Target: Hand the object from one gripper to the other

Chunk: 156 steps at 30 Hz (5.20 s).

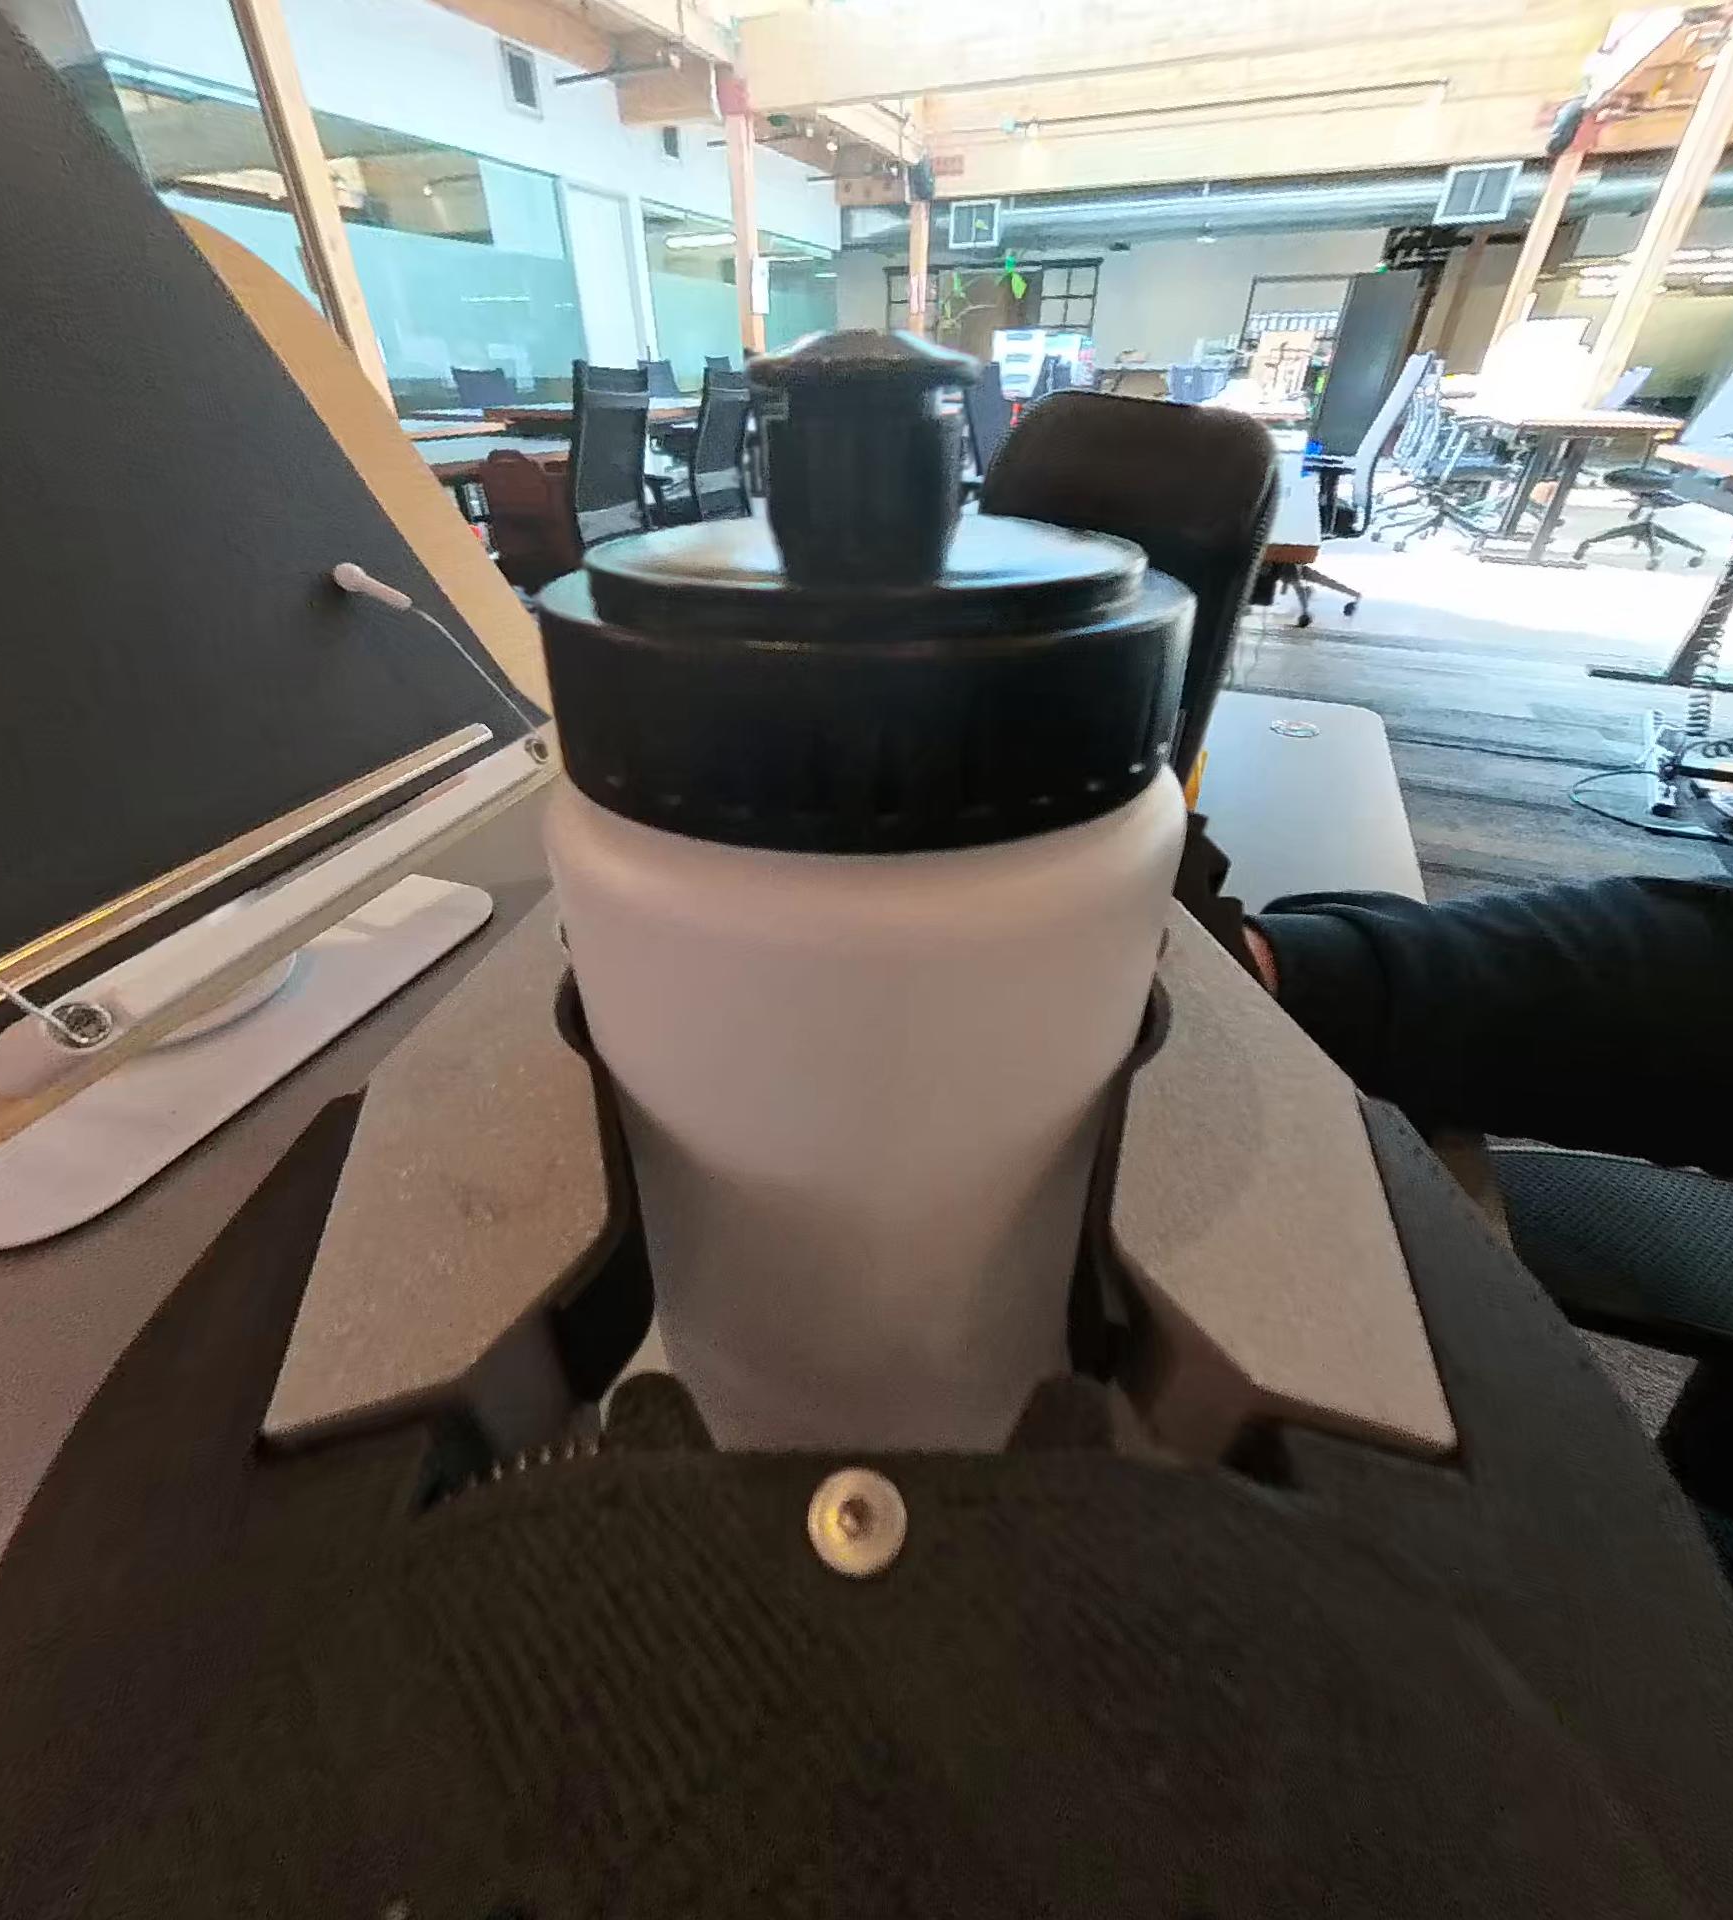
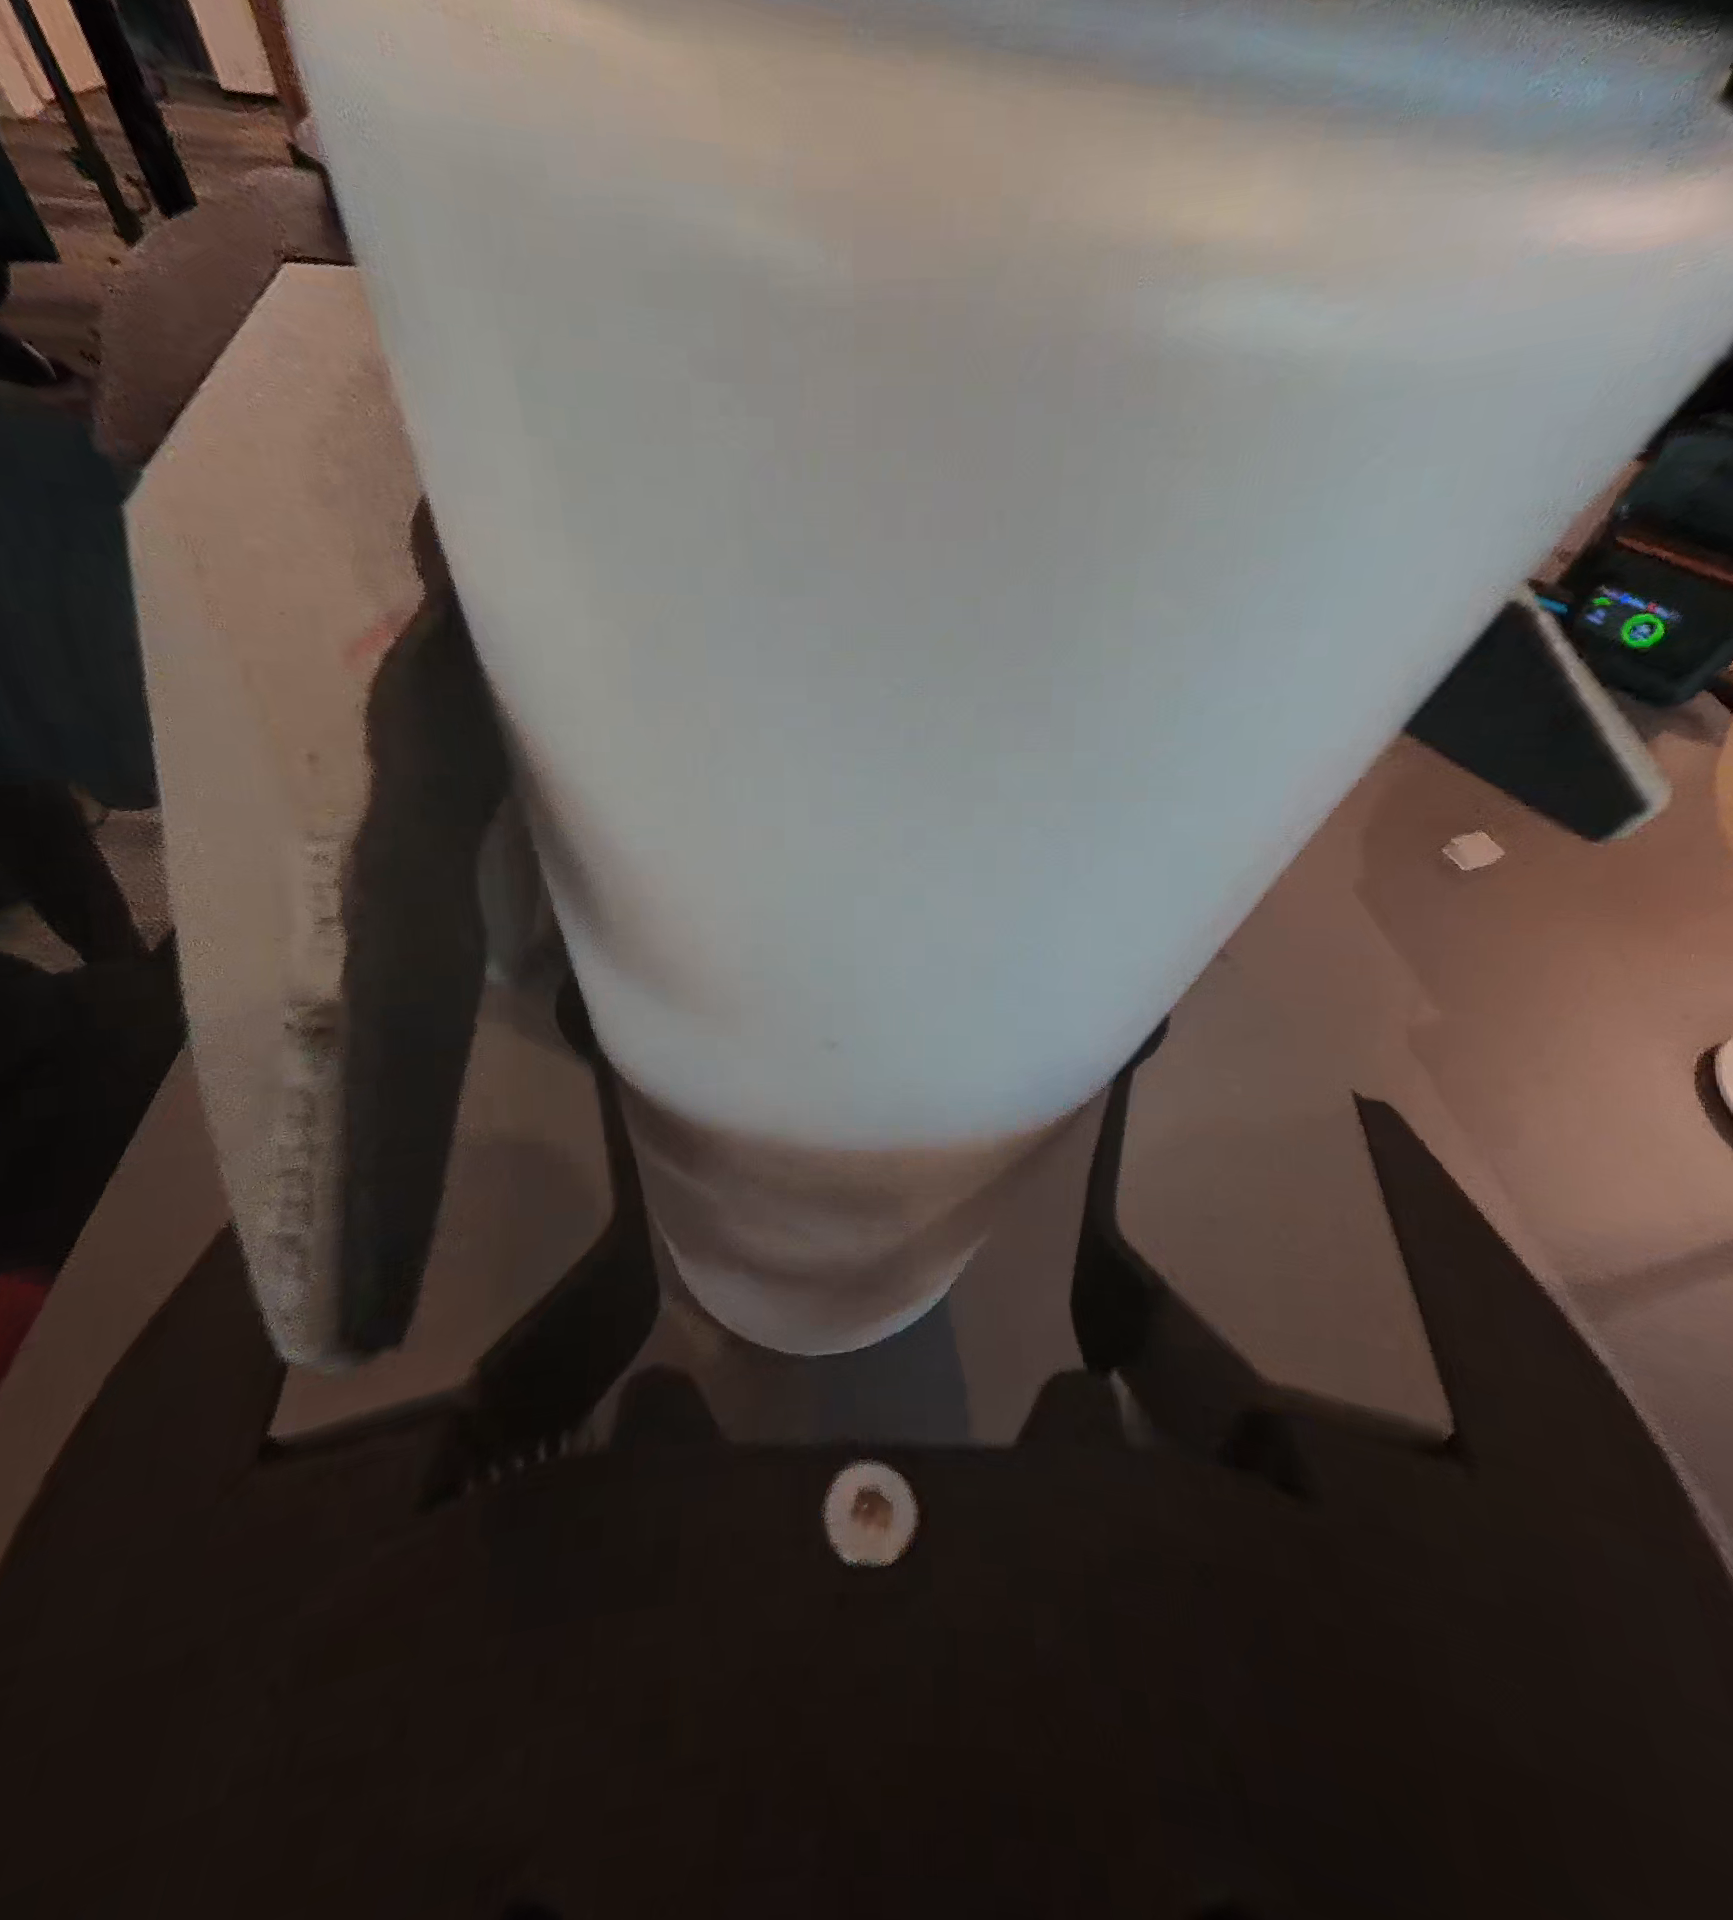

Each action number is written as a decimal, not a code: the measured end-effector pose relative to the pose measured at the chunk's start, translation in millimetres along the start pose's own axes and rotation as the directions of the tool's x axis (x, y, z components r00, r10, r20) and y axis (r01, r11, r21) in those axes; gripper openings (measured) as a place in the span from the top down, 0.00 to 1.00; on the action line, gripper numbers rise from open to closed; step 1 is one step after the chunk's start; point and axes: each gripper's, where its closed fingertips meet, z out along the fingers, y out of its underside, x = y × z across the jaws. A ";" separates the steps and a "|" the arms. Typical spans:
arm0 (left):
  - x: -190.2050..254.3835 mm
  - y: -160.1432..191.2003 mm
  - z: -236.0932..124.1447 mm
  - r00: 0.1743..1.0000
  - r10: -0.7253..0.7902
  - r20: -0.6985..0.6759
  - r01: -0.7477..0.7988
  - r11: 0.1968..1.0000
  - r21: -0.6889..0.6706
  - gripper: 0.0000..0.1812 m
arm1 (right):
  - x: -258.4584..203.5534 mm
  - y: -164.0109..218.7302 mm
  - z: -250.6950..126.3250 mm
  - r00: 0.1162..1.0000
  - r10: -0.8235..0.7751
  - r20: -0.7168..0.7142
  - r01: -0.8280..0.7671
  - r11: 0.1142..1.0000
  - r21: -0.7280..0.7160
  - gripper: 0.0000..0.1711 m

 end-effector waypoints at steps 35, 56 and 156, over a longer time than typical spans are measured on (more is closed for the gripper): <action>2.1 -24.8 -43.4 0.985 0.063 -0.159 -0.007 0.945 0.326 0.44 | -9.3 4.8 25.8 0.998 0.061 -0.014 -0.061 0.998 -0.010 0.42; -2.5 -18.8 -30.3 0.986 -0.004 -0.166 0.057 0.947 0.316 0.44 | 1.5 13.9 33.0 0.996 0.024 -0.089 -0.032 0.996 -0.086 0.25; -105.9 69.9 -24.8 0.241 0.912 0.331 -0.515 0.410 -0.753 0.53 | 88.3 -13.4 -86.9 0.841 0.516 -0.161 -0.442 0.828 0.346 0.47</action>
